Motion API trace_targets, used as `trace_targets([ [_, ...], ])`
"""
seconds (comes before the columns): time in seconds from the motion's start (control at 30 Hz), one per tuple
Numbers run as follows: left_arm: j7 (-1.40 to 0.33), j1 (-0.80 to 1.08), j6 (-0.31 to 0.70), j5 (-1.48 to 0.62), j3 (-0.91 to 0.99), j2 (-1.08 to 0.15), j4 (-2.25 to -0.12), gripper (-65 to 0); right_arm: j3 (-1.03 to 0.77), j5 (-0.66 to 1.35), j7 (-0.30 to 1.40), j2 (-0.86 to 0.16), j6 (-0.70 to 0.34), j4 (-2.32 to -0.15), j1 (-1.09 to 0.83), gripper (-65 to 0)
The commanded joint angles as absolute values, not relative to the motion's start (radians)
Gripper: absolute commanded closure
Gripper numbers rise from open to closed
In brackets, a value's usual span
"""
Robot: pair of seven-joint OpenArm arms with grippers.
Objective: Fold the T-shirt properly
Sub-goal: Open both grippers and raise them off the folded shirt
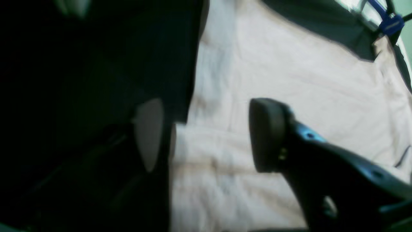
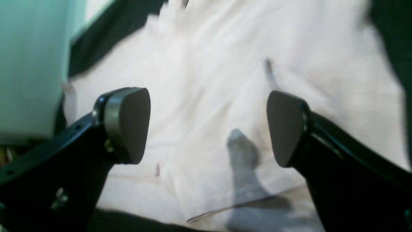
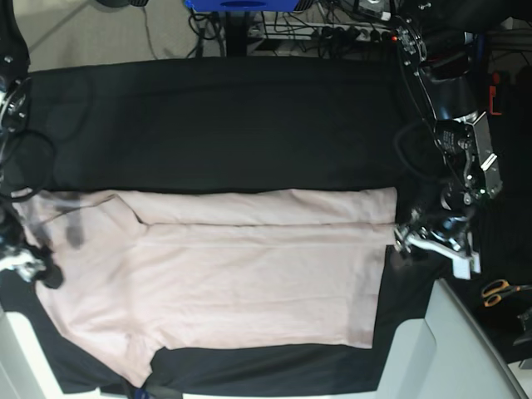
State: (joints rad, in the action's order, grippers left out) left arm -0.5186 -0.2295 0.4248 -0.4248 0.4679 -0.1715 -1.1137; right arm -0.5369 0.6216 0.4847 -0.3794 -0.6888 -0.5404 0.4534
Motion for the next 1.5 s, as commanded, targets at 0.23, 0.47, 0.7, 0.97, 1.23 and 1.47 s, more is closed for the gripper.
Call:
trace_targets([
  [0.23,-0.487,0.002,0.438,-0.449,0.467,-0.199,-1.465,-46.9,-1.058,0.636,0.777,-0.239,-0.698,-0.970,0.251,-46.5],
  [0.47,-0.487,0.189,0.441,-0.449,0.456,-0.196,-1.540,-46.7,-1.202,0.636,0.731,-0.153,-0.645,-0.906,0.196,-47.0],
  [0.7,-0.599,0.213,0.441,-0.450,0.469,-0.163,-1.529,-47.2,-1.199,0.633,0.556,-0.262,-0.647,-0.562,0.265,-46.8],
  [0.97,-0.611,0.214,0.441,-0.680,0.469,-0.173,-1.385,-46.7,-1.093,0.638,0.386,-0.314,-0.630,-0.417,0.302,-46.8],
  [1.23,-0.610,0.206,0.441,-0.684,0.458,-0.173,-1.369,-46.6,-1.082,0.634,0.389,-0.309,-0.618,-0.415,0.308,-27.9],
  [1.47,-0.610,0.193,0.441,-0.684,0.467,-0.168,-1.362,-46.6,-1.082,0.633,0.390,-0.309,-0.615,-0.415,0.308,-1.2],
])
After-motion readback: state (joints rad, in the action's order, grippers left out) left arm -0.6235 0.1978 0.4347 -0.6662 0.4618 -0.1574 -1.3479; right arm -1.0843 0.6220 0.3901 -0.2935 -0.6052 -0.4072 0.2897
